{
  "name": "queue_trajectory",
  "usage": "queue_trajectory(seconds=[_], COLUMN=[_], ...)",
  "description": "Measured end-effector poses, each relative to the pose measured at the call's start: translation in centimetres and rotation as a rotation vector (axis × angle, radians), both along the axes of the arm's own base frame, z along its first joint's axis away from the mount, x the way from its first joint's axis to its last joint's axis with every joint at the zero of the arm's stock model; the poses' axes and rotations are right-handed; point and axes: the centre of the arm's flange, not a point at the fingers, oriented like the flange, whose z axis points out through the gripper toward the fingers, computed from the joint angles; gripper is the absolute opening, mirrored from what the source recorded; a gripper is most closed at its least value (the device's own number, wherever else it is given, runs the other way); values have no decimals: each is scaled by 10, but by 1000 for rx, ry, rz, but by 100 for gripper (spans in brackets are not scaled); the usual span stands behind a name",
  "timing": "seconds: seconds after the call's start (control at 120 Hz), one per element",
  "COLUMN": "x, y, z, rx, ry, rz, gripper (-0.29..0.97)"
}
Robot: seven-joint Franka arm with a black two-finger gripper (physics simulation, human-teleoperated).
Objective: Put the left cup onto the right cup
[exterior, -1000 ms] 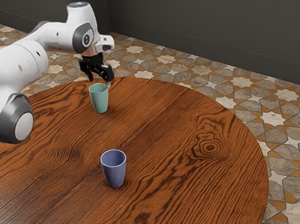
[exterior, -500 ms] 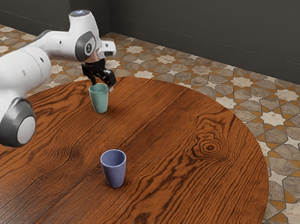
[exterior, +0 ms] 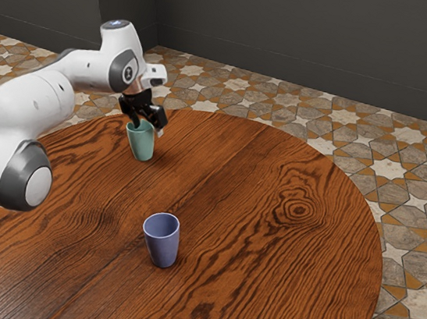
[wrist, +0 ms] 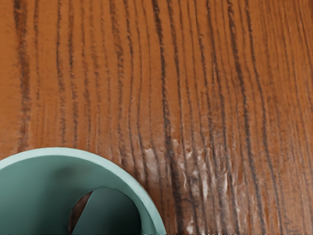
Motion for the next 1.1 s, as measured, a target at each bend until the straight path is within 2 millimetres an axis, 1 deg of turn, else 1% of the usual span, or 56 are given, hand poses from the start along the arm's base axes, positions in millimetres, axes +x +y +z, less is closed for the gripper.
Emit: queue_trajectory(seconds=[0.108,0.258,0.325,0.408,0.6,0.858,0.975,1.058,1.1], x=[-1,-1,-1,-2,-2,-3,-6,-9,-12], y=[0,1,1,1,2,4,4,2,1], z=[-4,-8,-9,-10,-9,0,10,25,28], rx=[-2,-3,-3,-2,1,8,7,3,-3], ry=[7,13,16,18,19,22,34,40,55], rz=[1,2,2,3,4,5,5,3,4], gripper=[41,14,6,-1,-7,-9,-9,-8,-9])
